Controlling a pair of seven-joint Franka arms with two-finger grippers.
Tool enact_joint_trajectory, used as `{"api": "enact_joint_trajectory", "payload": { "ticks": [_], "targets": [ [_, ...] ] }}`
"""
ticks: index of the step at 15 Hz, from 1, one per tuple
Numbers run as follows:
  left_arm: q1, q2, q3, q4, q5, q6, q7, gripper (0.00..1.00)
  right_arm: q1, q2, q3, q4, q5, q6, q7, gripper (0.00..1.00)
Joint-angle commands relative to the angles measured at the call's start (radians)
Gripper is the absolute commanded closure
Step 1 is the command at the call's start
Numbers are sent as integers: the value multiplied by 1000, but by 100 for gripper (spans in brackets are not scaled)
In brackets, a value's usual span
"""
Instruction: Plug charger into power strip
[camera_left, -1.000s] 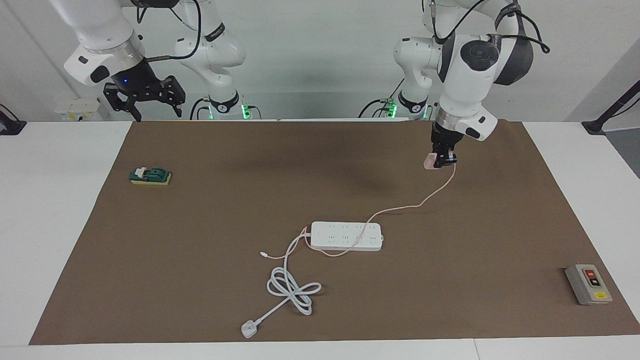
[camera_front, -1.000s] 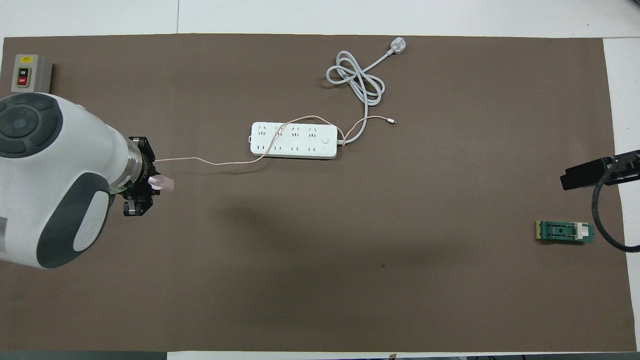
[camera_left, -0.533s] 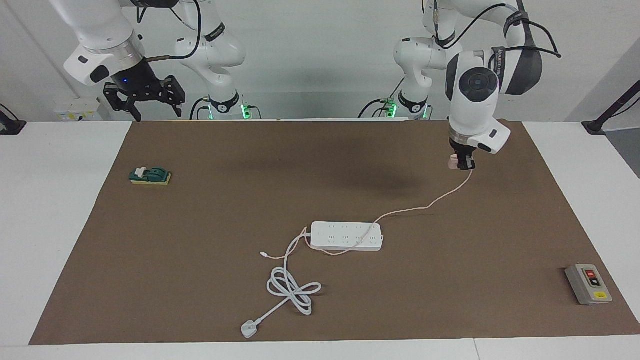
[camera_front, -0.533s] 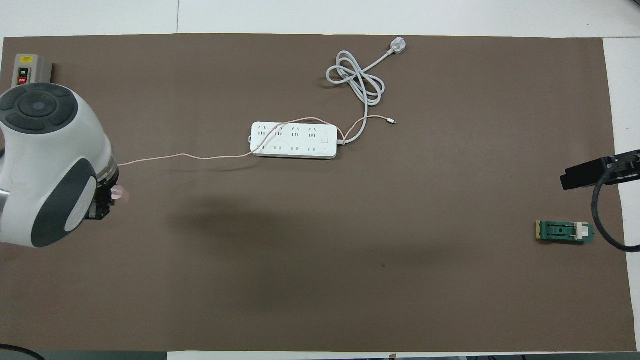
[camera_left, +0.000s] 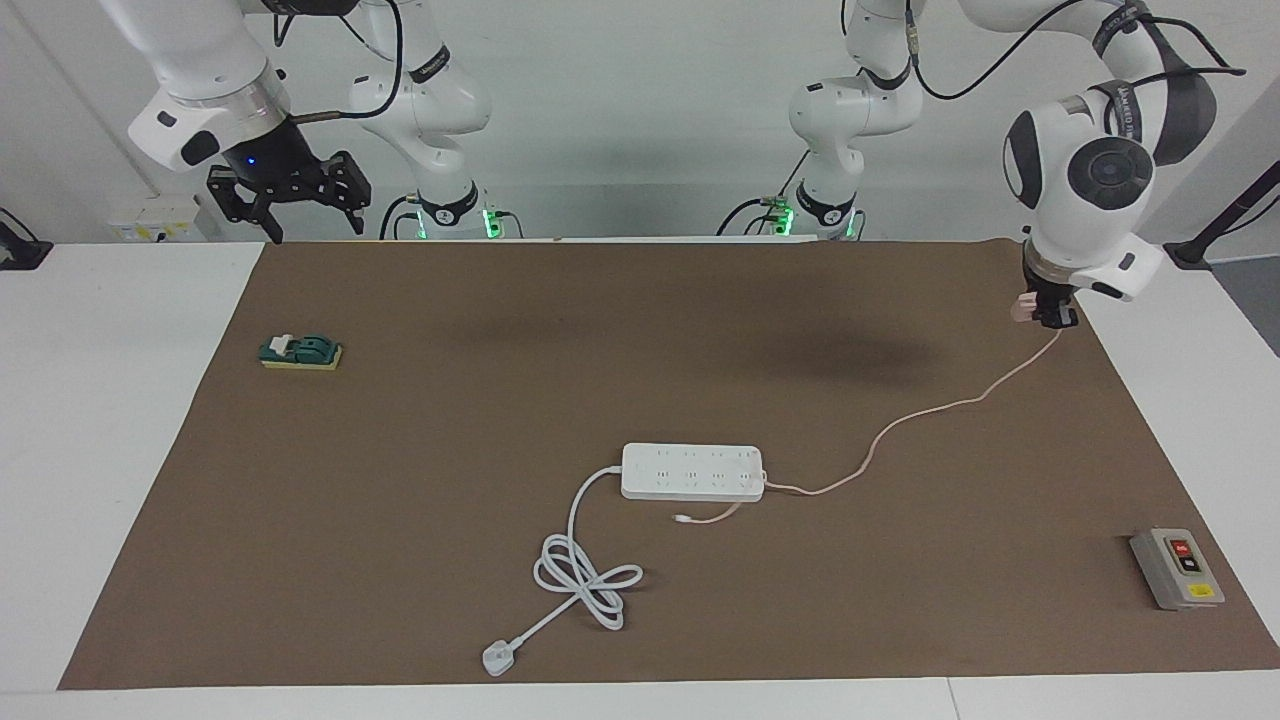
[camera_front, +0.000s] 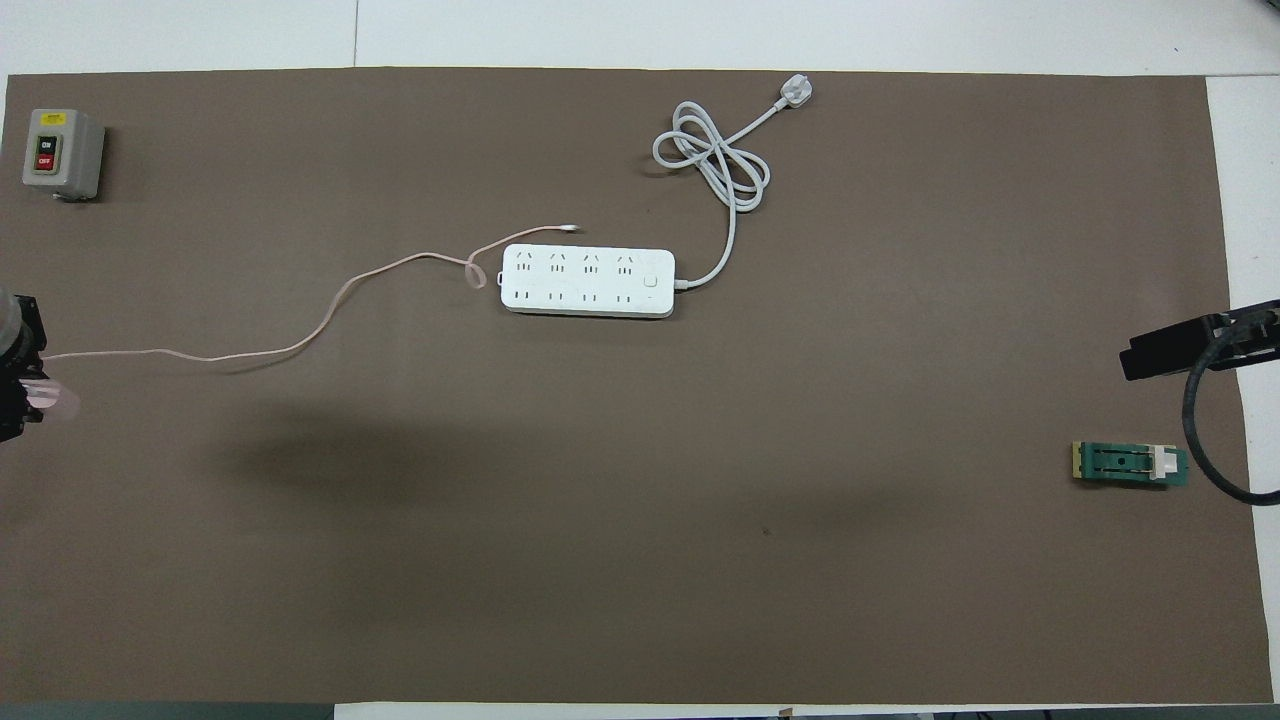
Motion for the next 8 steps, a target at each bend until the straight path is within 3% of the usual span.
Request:
{"api": "enact_joint_trajectory", "payload": {
  "ticks": [1,4,8],
  "targets": [
    [-1,33,-14,49,-51,15,-20,100,-9,-11,12,-11,-16,9,-9,0],
    [-47,71,-17,116,-194,65,-144,100,-4,-12,18,-11,-16,9,-7,0],
    [-167,82,-19,104,-261,229,-308,100,-4,-12,19,-8,-13,9,-7,0]
  ]
}}
